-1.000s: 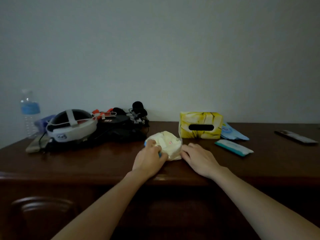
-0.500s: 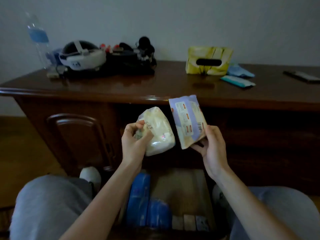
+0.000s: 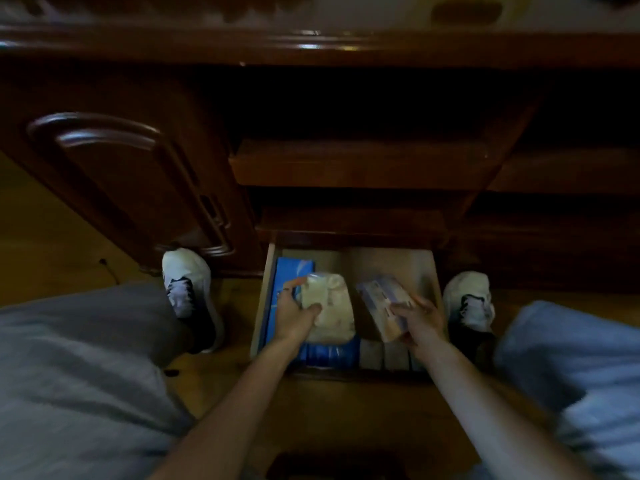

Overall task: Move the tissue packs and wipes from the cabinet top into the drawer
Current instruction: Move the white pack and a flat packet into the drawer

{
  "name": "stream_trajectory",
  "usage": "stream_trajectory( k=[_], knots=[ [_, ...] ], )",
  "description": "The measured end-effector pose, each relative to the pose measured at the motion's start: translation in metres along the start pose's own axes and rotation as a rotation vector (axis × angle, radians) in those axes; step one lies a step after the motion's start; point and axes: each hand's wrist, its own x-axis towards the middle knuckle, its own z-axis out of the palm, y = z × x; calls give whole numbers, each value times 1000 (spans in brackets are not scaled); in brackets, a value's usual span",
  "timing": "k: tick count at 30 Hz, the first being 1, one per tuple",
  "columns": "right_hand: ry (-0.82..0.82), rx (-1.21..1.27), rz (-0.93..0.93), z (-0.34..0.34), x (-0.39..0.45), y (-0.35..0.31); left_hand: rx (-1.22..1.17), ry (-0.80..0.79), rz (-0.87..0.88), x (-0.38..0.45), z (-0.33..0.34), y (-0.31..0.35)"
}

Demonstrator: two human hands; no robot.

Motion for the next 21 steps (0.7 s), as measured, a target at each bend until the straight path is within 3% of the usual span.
stream_trajectory(
  k=[4,7,9,13,16,21],
  knots=[
    [23,21,-73,-8,7,3,320,-122,37,17,26,-32],
    [4,-3,-109,-9,8,0,1096,-152,145,17,30,-54],
    [2,-6,-121,-9,9,0,1389,-75,273,17,29,-61],
    [-19,40,-119,-11,9,-2,1236,-204,441,26,42,-54],
    [-47,80,-99,-18,10,-2,1309,-325,511,35,58,-51],
    [-14,139,-80,-24,14,-4,1266,-425,317,44,68,-64]
  ],
)
